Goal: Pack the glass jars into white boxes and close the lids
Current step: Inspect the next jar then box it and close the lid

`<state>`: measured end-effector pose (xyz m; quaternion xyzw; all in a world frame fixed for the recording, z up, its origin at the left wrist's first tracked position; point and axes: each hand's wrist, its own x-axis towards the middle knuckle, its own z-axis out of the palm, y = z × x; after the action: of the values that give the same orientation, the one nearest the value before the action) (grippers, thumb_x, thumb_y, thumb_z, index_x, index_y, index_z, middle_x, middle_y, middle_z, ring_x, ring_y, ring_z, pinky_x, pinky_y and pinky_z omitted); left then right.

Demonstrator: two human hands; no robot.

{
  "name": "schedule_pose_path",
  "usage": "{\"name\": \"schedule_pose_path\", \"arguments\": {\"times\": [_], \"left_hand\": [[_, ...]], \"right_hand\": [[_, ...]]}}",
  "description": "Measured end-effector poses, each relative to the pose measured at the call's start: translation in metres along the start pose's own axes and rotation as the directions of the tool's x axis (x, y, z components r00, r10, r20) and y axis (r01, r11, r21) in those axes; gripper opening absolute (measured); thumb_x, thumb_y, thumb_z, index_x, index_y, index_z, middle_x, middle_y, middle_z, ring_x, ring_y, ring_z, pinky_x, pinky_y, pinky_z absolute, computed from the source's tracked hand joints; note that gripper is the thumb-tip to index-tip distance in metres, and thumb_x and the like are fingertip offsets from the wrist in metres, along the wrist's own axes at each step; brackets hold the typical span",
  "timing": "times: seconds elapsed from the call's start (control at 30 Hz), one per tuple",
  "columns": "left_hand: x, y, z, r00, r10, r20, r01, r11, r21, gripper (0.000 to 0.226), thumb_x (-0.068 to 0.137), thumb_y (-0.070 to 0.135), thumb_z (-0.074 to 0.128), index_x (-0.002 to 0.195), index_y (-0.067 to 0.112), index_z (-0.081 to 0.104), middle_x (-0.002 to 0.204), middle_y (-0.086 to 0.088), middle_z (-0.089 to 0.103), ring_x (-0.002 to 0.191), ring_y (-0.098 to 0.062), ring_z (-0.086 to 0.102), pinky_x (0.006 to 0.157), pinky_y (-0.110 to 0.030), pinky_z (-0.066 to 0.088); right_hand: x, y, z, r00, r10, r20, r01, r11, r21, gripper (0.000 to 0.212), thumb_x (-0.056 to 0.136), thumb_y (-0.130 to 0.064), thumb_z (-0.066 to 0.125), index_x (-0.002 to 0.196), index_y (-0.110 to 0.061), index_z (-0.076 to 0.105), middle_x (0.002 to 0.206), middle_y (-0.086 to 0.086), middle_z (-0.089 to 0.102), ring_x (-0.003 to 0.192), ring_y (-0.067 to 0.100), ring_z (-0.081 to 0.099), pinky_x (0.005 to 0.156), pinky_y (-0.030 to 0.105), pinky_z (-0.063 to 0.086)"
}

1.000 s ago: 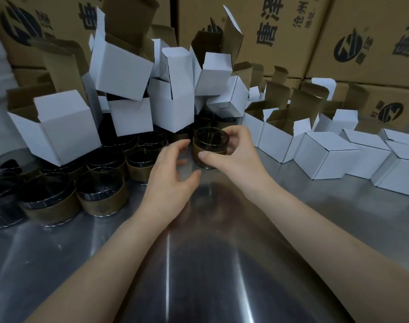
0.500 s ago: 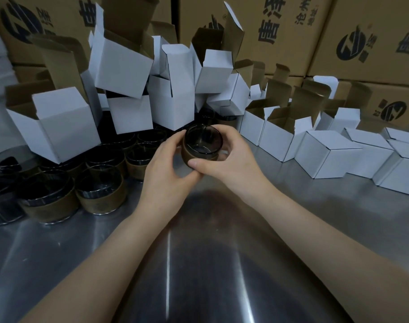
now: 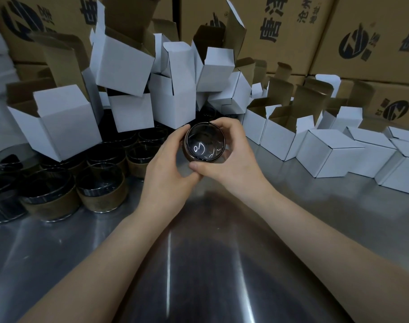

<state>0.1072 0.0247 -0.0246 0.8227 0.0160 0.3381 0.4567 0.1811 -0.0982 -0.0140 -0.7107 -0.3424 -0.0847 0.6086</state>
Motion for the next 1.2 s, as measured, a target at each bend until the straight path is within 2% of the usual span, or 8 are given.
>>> {"name": "schedule_pose_path", "arguments": {"times": [0.23, 0.43, 0.67, 0.8, 0.9, 1.0, 1.1, 1.2], "left_hand": [[0.000, -0.004, 0.000, 1.000, 0.010, 0.010, -0.010, 1.000, 0.027, 0.073, 0.074, 0.004, 0.072, 0.137, 0.030, 0.046, 0.129, 0.019, 0.058, 0.121, 0.004, 0.051, 0.098, -0.007, 0.036], [0.000, -0.005, -0.001, 1.000, 0.013, 0.028, -0.014, 1.000, 0.023, 0.072, 0.077, 0.004, 0.072, 0.138, 0.029, 0.043, 0.132, 0.020, 0.056, 0.125, 0.009, 0.047, 0.097, -0.002, 0.033], [-0.002, -0.004, -0.001, 0.998, -0.036, 0.050, 0.037, 0.999, -0.024, 0.074, 0.077, 0.007, 0.076, 0.135, 0.027, 0.035, 0.128, 0.017, 0.063, 0.121, -0.001, 0.056, 0.102, -0.025, 0.044], [-0.003, -0.002, -0.001, 0.996, -0.057, 0.072, 0.063, 0.996, -0.071, 0.079, 0.078, 0.014, 0.078, 0.138, 0.030, 0.030, 0.121, 0.014, 0.068, 0.119, -0.005, 0.059, 0.106, -0.037, 0.044], [-0.003, 0.000, -0.001, 0.993, -0.080, 0.089, 0.089, 0.990, -0.110, 0.086, 0.078, 0.024, 0.080, 0.144, 0.031, 0.026, 0.116, 0.014, 0.070, 0.117, -0.004, 0.060, 0.106, -0.041, 0.044], [-0.003, 0.001, -0.001, 0.992, -0.079, 0.101, 0.090, 0.991, -0.102, 0.089, 0.077, 0.029, 0.079, 0.147, 0.033, 0.024, 0.110, 0.019, 0.070, 0.114, 0.002, 0.060, 0.103, -0.034, 0.046], [-0.003, 0.000, -0.001, 0.995, -0.052, 0.086, 0.058, 0.996, -0.070, 0.088, 0.076, 0.025, 0.079, 0.146, 0.034, 0.027, 0.112, 0.022, 0.065, 0.108, 0.008, 0.059, 0.096, -0.018, 0.047], [-0.001, 0.001, -0.002, 0.998, 0.011, 0.061, -0.010, 1.000, -0.014, 0.085, 0.076, 0.022, 0.080, 0.146, 0.031, 0.032, 0.131, 0.014, 0.052, 0.114, 0.005, 0.055, 0.096, -0.014, 0.044]], "right_hand": [[-0.003, -0.002, -0.001, 1.000, -0.016, -0.001, 0.016, 0.997, -0.069, 0.073, 0.061, -0.015, 0.088, 0.120, -0.027, 0.048, 0.123, -0.005, 0.054, 0.120, 0.011, 0.051, 0.104, 0.037, 0.045], [-0.002, -0.003, -0.003, 0.999, -0.040, 0.012, 0.041, 0.995, -0.094, 0.074, 0.062, -0.007, 0.088, 0.125, -0.019, 0.050, 0.126, 0.001, 0.054, 0.124, 0.016, 0.050, 0.106, 0.040, 0.044], [0.000, -0.004, -0.006, 0.995, -0.095, 0.024, 0.097, 0.983, -0.158, 0.074, 0.066, -0.012, 0.085, 0.133, -0.015, 0.052, 0.128, 0.001, 0.050, 0.124, 0.010, 0.049, 0.107, 0.030, 0.043], [0.002, -0.005, -0.008, 0.998, -0.044, 0.033, 0.047, 0.994, -0.103, 0.076, 0.067, -0.027, 0.080, 0.137, -0.024, 0.051, 0.127, -0.003, 0.049, 0.123, 0.003, 0.048, 0.106, 0.020, 0.042], [0.004, -0.004, -0.010, 0.999, 0.002, 0.034, 0.000, 0.999, -0.048, 0.078, 0.067, -0.033, 0.081, 0.138, -0.031, 0.049, 0.129, -0.005, 0.052, 0.123, 0.003, 0.050, 0.105, 0.026, 0.045], [0.005, -0.003, -0.012, 0.998, 0.054, 0.022, -0.055, 0.997, 0.049, 0.080, 0.062, -0.039, 0.084, 0.133, -0.038, 0.046, 0.120, 0.002, 0.059, 0.114, 0.013, 0.061, 0.099, 0.039, 0.052], [0.006, -0.003, -0.013, 0.997, 0.080, 0.001, -0.080, 0.994, 0.070, 0.081, 0.058, -0.045, 0.083, 0.128, -0.038, 0.044, 0.113, -0.001, 0.064, 0.104, 0.005, 0.064, 0.088, 0.023, 0.053], [0.007, -0.004, -0.014, 0.995, 0.097, 0.000, -0.097, 0.995, 0.016, 0.082, 0.058, -0.050, 0.083, 0.128, -0.040, 0.042, 0.110, -0.009, 0.064, 0.102, -0.002, 0.061, 0.086, 0.018, 0.051]]}}
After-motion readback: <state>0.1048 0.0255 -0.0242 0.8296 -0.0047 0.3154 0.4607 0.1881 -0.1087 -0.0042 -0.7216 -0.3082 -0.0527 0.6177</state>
